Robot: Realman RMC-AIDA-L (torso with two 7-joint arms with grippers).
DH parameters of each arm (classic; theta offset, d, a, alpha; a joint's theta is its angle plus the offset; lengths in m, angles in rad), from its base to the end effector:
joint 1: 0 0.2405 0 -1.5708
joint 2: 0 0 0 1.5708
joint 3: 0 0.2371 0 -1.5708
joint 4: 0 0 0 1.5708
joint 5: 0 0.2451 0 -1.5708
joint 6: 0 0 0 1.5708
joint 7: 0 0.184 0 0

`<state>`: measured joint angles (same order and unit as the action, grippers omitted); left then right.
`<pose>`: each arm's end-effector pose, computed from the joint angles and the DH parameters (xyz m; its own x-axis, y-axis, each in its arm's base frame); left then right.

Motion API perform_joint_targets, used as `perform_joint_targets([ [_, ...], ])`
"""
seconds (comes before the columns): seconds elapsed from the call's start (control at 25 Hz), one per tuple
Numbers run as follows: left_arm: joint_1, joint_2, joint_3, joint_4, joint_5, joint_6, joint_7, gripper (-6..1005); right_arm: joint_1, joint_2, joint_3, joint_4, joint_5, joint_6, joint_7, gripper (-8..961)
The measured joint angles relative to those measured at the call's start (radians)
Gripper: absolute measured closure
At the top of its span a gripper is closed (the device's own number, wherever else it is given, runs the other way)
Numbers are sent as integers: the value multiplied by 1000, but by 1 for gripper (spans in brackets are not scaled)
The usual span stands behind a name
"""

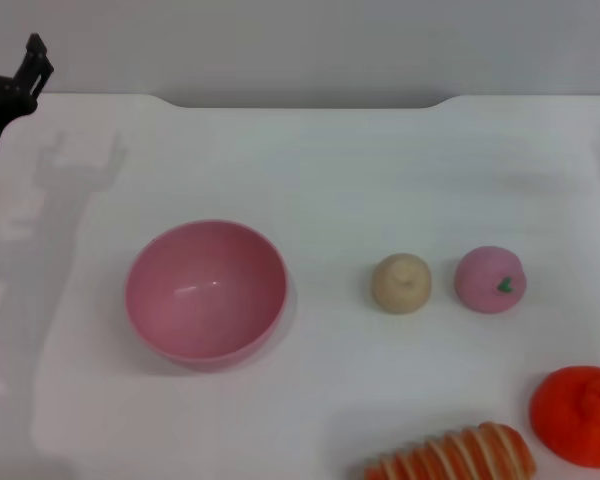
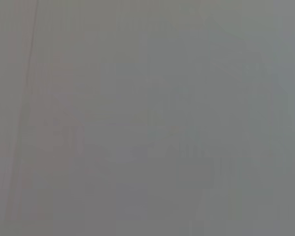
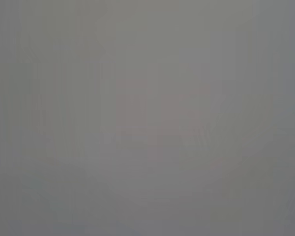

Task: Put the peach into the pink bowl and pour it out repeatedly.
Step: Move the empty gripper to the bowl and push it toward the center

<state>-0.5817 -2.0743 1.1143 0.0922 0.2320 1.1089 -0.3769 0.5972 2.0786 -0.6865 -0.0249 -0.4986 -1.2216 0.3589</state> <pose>-0.3184 0.4332 0.0195 0.6097 -0.1001 0.7863 0.7793 -0.1057 -0.6177 0.3268 0.4218 0.0393 0.5559 0.1958 -0.8079 -0.8232 -0.0054 -0.5677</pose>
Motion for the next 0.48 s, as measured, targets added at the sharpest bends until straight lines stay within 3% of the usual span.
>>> perform_joint_targets([
  [0.12,12,11,52,50,19,22,-122,196,4,1,-3,-4,-5,-1,15,353],
  [0.28,59,41,201,243,86,-45,-413,198,-1,1,-4,-4,-6,-2,26,353],
  [0.48,68,124,256,469,362,-84,-873,200,-13,1,-4,0,-7,-2,38,354],
])
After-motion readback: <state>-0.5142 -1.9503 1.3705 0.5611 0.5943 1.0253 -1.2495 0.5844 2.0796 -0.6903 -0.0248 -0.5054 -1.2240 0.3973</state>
